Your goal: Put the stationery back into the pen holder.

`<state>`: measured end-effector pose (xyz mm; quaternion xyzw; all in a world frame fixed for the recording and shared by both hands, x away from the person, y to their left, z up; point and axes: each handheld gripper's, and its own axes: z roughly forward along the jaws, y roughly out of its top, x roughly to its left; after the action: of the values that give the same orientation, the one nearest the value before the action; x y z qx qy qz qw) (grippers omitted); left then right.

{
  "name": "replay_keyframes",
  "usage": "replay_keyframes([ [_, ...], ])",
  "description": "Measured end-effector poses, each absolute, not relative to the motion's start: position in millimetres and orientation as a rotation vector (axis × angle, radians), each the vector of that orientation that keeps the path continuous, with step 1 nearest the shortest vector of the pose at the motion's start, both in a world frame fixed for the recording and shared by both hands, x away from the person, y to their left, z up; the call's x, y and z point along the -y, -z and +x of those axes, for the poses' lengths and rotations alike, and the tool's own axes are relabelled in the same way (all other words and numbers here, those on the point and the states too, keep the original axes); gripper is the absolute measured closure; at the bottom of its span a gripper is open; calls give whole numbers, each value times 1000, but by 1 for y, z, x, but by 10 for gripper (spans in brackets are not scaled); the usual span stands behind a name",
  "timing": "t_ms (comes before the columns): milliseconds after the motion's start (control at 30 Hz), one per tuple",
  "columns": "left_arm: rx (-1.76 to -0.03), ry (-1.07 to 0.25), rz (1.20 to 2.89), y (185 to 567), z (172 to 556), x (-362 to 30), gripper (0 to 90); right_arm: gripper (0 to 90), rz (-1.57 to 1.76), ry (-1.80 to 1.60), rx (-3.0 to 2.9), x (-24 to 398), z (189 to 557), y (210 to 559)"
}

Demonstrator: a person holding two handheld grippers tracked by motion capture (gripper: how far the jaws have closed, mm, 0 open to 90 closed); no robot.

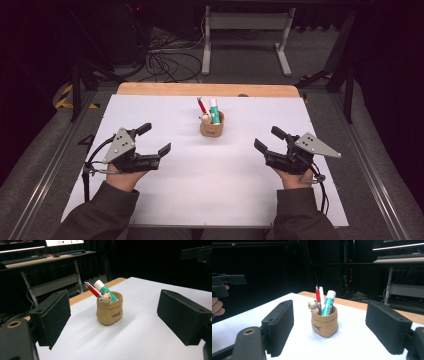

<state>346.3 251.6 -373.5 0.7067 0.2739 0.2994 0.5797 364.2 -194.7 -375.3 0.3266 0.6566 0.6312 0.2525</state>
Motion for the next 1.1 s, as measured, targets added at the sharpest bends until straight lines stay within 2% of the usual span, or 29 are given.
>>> replay_keyframes([
  [1100, -664, -678, 1643, 384, 324, -305, 102, 180, 903, -1729, -1776, 204, 358, 378],
])
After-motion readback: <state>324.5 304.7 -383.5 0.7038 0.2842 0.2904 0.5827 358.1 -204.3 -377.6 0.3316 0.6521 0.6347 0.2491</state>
